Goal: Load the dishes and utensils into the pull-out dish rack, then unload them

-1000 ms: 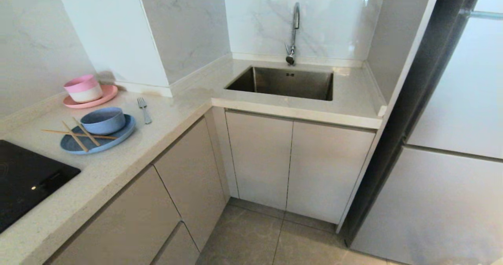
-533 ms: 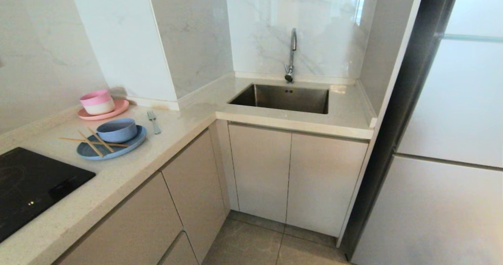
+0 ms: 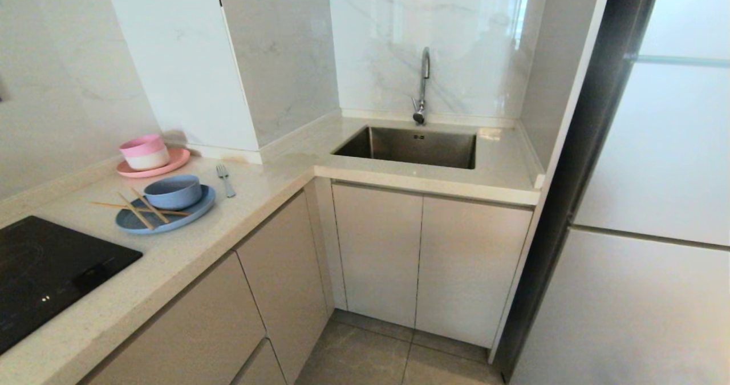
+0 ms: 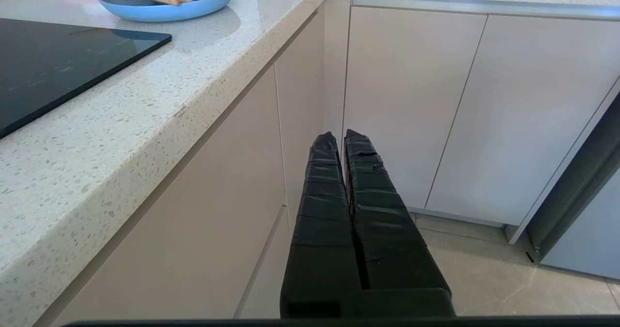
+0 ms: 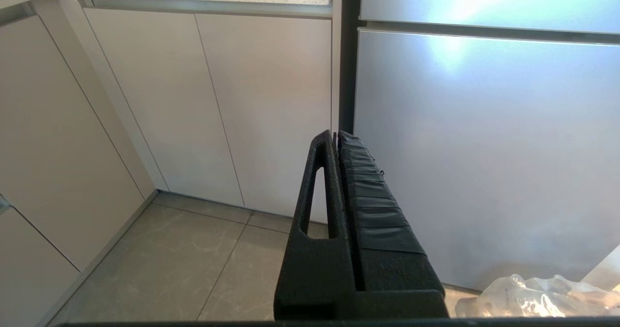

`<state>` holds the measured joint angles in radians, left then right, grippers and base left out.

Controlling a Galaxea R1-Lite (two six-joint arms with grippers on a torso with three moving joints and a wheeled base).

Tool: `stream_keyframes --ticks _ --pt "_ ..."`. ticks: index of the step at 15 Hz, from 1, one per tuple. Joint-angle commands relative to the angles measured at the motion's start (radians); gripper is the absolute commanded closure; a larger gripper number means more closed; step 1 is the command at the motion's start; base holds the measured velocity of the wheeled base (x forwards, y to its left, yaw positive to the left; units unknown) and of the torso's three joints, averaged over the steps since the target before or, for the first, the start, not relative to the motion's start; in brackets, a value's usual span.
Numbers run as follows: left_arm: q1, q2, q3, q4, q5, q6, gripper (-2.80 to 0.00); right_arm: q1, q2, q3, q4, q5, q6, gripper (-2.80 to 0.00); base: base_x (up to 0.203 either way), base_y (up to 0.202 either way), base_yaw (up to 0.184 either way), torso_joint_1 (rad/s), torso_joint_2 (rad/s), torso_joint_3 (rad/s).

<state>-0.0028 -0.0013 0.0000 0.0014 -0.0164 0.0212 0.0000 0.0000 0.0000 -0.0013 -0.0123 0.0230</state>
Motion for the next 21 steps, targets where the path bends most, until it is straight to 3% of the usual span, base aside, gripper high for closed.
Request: stream_keyframes --ticks 1,21 --pt "0.000 0.000 0.000 0.000 0.000 0.000 0.00 0.000 0.001 0.000 0.000 0.000 0.000 0.00 0.000 0.000 0.000 0.000 0.00 0.000" --pt "0.000 0.000 0.000 0.000 0.000 0.000 0.00 0.000 0.002 0.000 0.000 0.000 0.003 0.00 0.000 0.000 0.000 0.000 0.00 0.000"
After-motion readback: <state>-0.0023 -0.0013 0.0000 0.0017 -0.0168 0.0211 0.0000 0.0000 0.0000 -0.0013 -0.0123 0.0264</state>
